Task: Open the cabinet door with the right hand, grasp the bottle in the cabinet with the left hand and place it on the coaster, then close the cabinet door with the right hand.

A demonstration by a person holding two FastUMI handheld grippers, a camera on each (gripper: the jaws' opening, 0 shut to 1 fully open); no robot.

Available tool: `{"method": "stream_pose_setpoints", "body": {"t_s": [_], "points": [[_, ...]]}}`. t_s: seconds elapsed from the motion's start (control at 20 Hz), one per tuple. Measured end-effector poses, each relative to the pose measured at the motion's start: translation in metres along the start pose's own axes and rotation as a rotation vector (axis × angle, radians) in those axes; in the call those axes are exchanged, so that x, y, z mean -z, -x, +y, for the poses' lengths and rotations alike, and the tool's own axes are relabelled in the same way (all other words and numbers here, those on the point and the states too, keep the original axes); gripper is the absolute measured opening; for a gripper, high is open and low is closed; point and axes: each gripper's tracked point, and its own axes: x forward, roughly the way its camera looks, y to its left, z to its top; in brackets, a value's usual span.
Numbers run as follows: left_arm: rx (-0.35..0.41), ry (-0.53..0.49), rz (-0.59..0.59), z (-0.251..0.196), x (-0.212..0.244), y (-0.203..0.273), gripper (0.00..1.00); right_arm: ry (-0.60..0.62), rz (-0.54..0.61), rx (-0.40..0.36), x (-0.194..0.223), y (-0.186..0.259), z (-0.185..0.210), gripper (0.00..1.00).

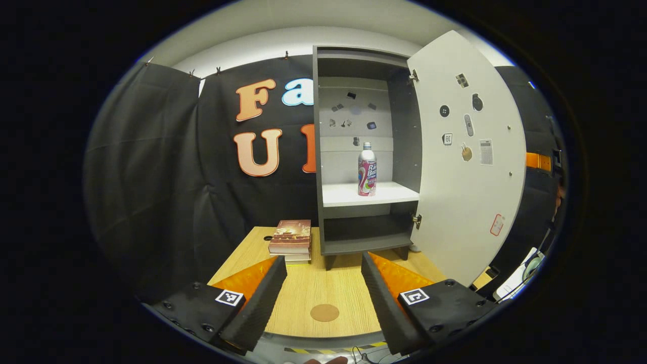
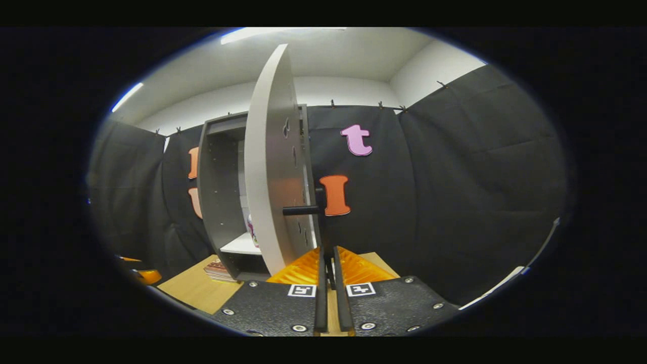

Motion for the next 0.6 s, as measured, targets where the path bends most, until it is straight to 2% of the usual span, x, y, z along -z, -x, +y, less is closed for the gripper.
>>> {"method": "stream_pose_setpoints", "body": {"t_s": [0.1,0.15,0.35,0.6], "points": [[0.002,-0.001,-0.012,-0.001,-0.005,-0.004,0.97,-0.015,-0.017,0.005,-0.003,0.004,0.000,0.00],[0.002,-0.003,-0.015,-0.001,-0.006,-0.005,0.97,-0.021,-0.028,0.011,-0.005,0.006,0.000,0.08],[0.023,-0.006,-0.040,-0.007,-0.017,-0.025,0.97,-0.018,-0.058,0.021,-0.015,0.027,0.002,0.08],[0.075,0.000,-0.065,-0.026,-0.035,-0.074,0.94,0.057,-0.068,0.032,-0.024,0.072,0.015,0.08]]}}
